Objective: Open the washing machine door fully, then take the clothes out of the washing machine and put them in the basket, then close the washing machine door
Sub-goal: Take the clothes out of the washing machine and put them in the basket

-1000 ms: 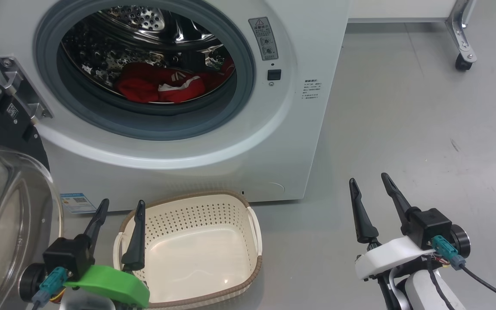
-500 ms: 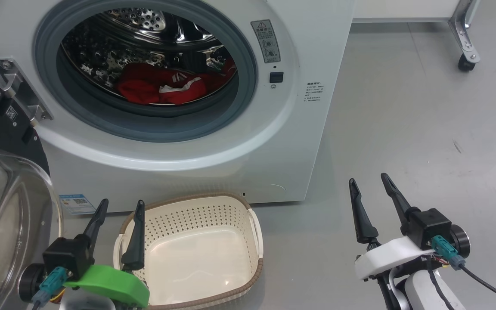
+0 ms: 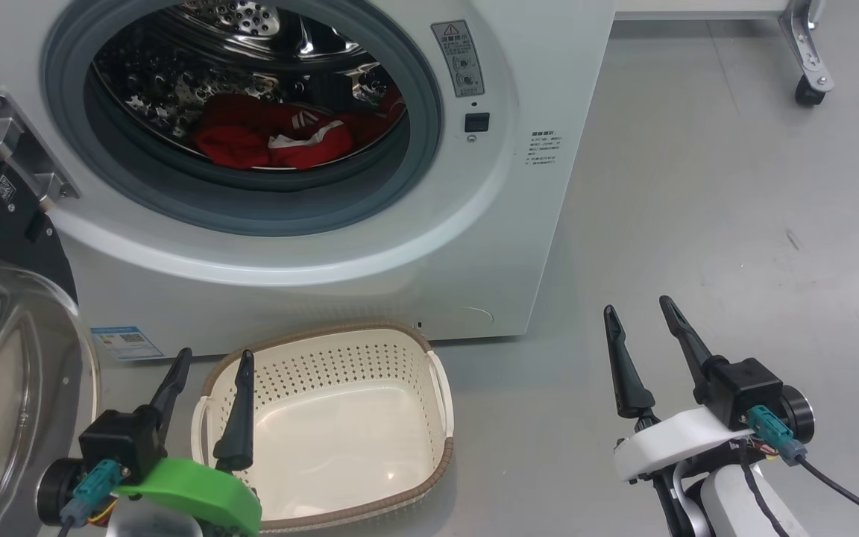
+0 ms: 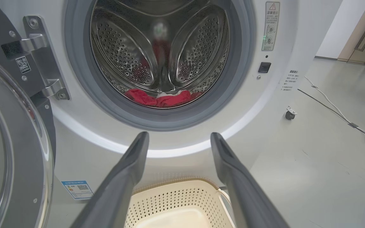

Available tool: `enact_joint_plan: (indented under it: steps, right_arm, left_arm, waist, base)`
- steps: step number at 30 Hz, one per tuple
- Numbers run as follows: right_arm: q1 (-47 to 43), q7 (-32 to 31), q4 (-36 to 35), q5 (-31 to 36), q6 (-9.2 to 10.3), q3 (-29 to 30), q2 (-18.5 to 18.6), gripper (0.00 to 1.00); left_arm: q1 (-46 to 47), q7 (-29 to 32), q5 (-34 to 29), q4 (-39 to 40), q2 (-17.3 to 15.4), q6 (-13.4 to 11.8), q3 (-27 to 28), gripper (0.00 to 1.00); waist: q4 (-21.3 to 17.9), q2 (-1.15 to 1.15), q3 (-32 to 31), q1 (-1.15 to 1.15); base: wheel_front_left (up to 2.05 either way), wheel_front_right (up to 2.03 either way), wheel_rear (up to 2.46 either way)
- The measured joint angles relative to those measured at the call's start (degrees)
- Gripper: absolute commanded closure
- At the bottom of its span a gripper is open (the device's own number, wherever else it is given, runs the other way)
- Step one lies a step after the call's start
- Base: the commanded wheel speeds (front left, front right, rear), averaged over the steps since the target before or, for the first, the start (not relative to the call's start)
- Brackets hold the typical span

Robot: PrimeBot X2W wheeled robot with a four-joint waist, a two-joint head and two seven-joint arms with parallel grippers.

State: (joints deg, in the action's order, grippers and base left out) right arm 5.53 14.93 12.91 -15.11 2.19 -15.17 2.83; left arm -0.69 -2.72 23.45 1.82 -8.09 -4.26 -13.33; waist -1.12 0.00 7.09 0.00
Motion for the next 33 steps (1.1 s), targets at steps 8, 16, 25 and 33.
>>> enact_joint_plan:
  steps: [8,16,25,33]
  right_arm:
    - [1.17,0.0,-1.66,0.19,0.07,-0.11,0.0,0.0]
    - [3.67,0.0,-3.63,0.64,0.46,-1.04,0.01,0.0]
    - [6.92,0.0,-6.08,0.67,0.99,-2.25,0.05,0.0]
    - [9.92,0.0,-7.76,-0.01,1.49,-3.76,0.09,0.0]
  left_arm:
    - [1.38,1.72,0.52,-1.42,0.23,0.6,-0.48,0.0]
    - [6.92,4.53,2.79,-5.73,1.23,1.55,-1.2,0.0]
    - [16.2,7.28,4.52,-11.11,1.66,2.64,0.08,0.0]
    - [25.82,9.09,5.69,-14.99,0.47,3.64,2.18,0.0]
  waist:
    - [-0.37,0.0,2.78,0.0]
    - [-0.95,0.0,7.24,0.0]
    - [-2.2,0.0,13.61,0.0]
    - [-3.99,0.0,19.45,0.0]
  base:
    - [0.0,0.0,0.0]
    - [0.0,0.0,0.0]
    - [0.0,0.0,0.0]
    - [0.0,0.0,0.0]
